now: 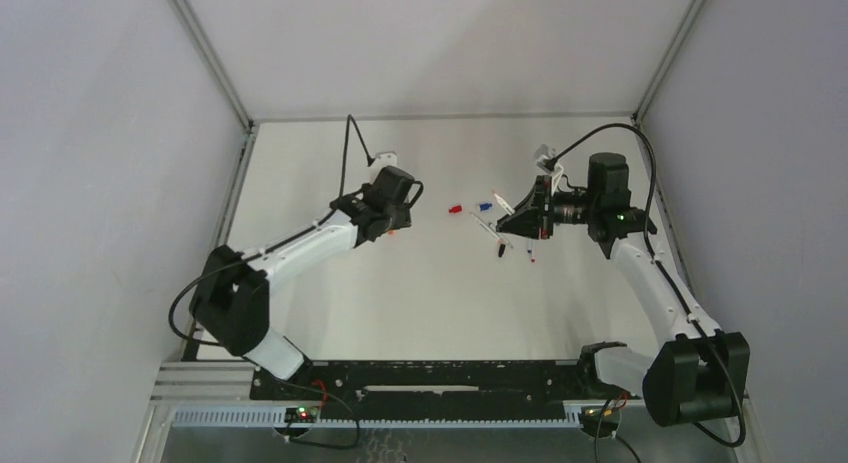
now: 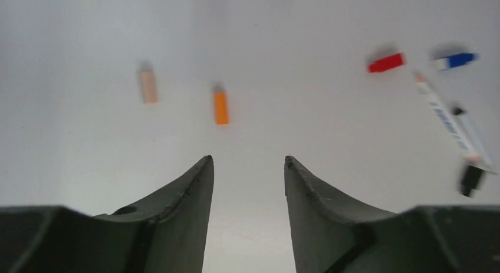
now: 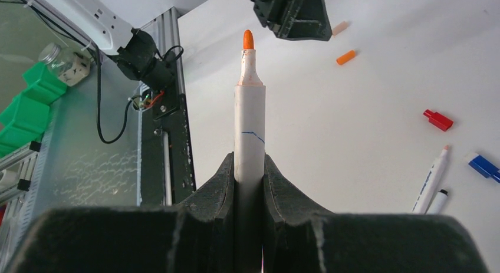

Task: Insert the pens into the pen caps
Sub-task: Insert the pen into the pen cap.

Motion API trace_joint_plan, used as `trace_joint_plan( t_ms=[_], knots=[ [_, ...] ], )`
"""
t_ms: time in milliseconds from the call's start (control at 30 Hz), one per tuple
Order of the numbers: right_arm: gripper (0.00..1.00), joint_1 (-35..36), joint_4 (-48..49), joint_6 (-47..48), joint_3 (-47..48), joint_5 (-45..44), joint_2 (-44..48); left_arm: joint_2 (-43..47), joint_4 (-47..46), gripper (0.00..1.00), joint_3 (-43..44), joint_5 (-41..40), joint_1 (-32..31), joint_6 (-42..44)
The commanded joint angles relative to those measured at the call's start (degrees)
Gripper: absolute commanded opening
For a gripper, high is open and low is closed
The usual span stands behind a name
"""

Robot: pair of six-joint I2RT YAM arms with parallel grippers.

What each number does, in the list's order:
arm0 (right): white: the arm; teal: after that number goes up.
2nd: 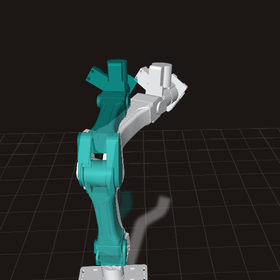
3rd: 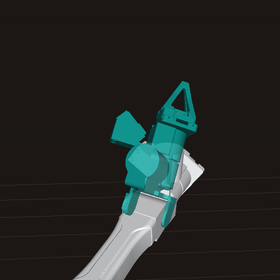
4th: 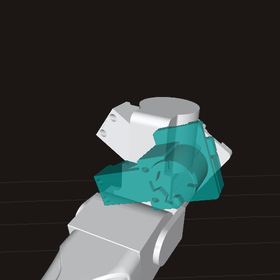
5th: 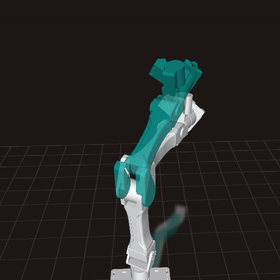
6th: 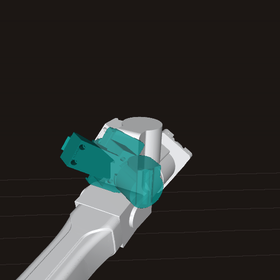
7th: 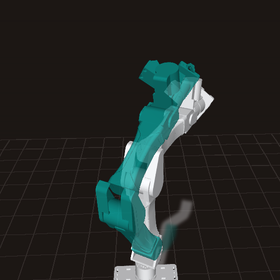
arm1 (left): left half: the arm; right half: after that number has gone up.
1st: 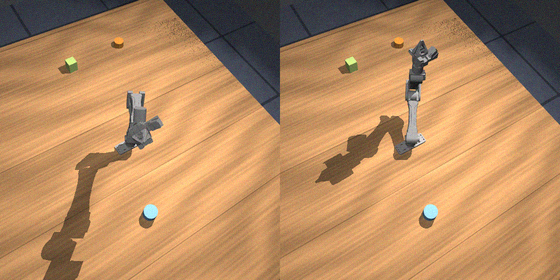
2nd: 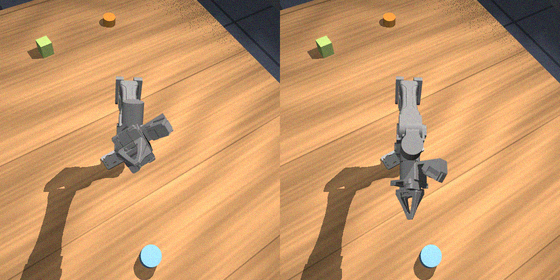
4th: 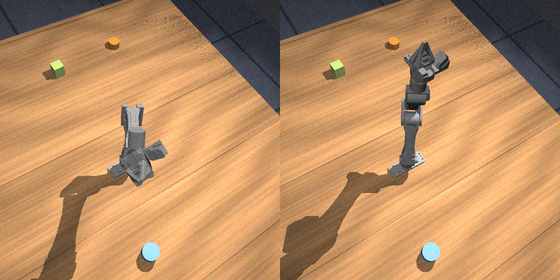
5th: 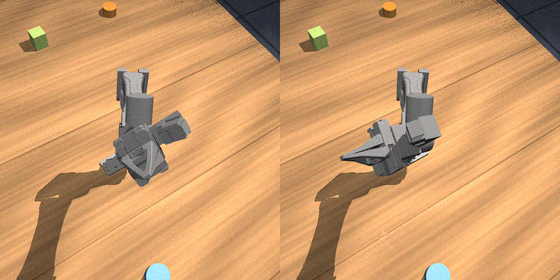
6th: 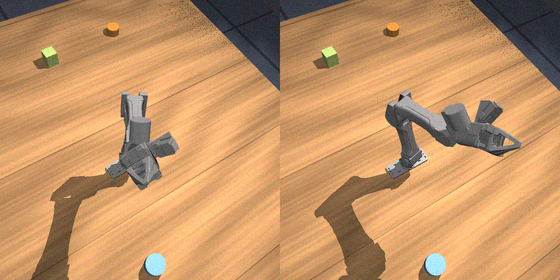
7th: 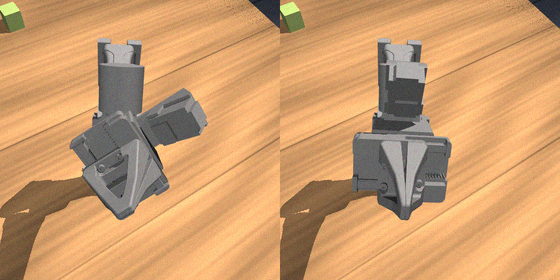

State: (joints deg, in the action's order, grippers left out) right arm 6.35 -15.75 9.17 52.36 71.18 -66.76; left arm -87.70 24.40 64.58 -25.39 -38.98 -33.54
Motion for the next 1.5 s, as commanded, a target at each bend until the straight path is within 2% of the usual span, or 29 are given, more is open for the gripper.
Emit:
trace_joint_plan(
  t_ms=[0,333,667,1167,1467],
  knots=[
    [0.0,1.27,-0.7,1.88,2.52,-0.69,0.19,-3.12,2.53,0.5,4.9,-0.15,3.19,1.85],
    [0.0,2.62,-2.18,3.53,2.84,-1.83,-1.08,-12.61,2.89,0.44,9.91,6.91,8.04,3.15],
    [0.0,3.26,-2.18,3.57,2.89,-1.62,-1.75,-20.27,6.87,0.4,14.55,7.58,8.4,3.74],
    [0.0,3.58,-2.82,3.97,3.19,-1.22,-1.88,-25.63,7.68,0.37,16.35,11.2,9.88,4.6],
    [0.0,3.58,-2.75,4.02,3.19,-0.96,-1.8,-26.62,8.75,0.3,16.5,11.97,10.94,4.62]
  ],
)
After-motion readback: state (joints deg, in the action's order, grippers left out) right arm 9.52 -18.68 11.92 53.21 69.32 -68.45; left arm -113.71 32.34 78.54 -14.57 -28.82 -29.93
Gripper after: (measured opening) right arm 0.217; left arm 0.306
